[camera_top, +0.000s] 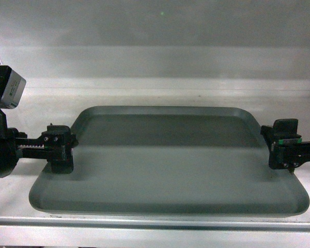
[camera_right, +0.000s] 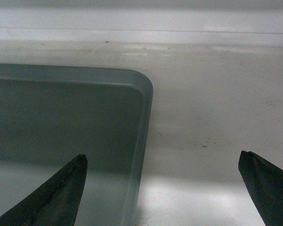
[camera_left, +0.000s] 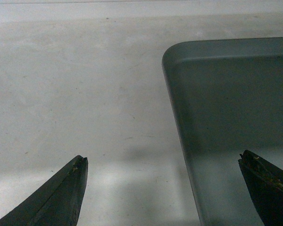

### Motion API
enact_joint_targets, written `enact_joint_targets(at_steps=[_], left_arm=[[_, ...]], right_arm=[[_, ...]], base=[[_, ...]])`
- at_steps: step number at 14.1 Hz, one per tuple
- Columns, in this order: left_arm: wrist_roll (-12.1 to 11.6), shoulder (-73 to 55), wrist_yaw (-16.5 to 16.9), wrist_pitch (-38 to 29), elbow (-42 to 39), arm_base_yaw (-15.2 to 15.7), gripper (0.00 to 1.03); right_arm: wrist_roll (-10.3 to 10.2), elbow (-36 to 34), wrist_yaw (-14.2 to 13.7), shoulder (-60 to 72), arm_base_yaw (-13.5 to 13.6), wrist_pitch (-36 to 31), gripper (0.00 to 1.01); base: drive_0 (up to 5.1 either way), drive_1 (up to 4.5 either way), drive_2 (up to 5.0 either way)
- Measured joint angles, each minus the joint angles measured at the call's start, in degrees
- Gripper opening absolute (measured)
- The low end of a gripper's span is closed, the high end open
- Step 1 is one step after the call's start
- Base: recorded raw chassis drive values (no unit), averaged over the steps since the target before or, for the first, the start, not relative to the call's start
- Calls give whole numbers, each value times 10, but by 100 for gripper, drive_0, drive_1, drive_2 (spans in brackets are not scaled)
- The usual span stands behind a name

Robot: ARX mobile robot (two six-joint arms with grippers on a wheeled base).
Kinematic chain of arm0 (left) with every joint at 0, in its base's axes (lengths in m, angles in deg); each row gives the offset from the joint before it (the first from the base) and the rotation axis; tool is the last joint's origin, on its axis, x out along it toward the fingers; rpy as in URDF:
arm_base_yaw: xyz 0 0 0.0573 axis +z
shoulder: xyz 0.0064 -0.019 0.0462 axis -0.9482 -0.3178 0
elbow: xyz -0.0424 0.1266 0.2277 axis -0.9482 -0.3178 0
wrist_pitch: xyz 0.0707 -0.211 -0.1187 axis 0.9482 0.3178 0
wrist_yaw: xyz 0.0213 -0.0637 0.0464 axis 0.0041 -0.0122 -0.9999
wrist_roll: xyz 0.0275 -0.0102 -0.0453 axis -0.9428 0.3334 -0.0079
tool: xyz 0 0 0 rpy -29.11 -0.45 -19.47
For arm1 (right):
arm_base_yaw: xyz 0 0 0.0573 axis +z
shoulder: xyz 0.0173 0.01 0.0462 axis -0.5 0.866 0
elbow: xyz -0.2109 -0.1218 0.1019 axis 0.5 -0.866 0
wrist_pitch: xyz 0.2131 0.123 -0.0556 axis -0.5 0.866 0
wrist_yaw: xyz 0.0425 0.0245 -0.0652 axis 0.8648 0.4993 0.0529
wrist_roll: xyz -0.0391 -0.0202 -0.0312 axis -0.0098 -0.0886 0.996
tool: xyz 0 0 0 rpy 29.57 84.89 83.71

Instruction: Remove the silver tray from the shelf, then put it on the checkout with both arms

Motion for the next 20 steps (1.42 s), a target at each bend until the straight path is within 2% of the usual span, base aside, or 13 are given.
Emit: enact_joint_targets(at_steps=[3, 6, 11, 12, 16, 17, 18, 19, 20], left_arm=[[2, -23, -5, 13, 21, -10, 98], [-2, -45, -15, 15, 33, -31, 98], [4, -62, -20, 15, 43, -33, 98], [14, -64, -22, 16, 44, -34, 98], [15, -67, -30, 12, 44, -40, 98], [12, -67, -30, 12, 45, -41, 93], [11, -69, -33, 11, 47, -46, 77], [1, -70, -34, 11, 49, -54, 53], [-2, -70, -49, 11, 49, -54, 24]], right_arm=[[-4, 54, -15, 12, 15, 90, 98], [-14, 76, -22, 34, 17, 129, 98], [-32, 86, -23, 57, 21, 137, 98], [-34, 87, -23, 59, 21, 134, 98], [-38, 87, -24, 67, 25, 118, 98], [-38, 87, -24, 67, 25, 117, 98], [-38, 87, -24, 67, 25, 117, 88], [-40, 87, -23, 67, 25, 115, 64], [-42, 85, -23, 67, 26, 112, 33]], base=[[0, 0, 0], [0, 0, 0], [0, 0, 0], [0, 0, 0], [0, 0, 0], [0, 0, 0], [0, 0, 0], [0, 0, 0], [0, 0, 0]])
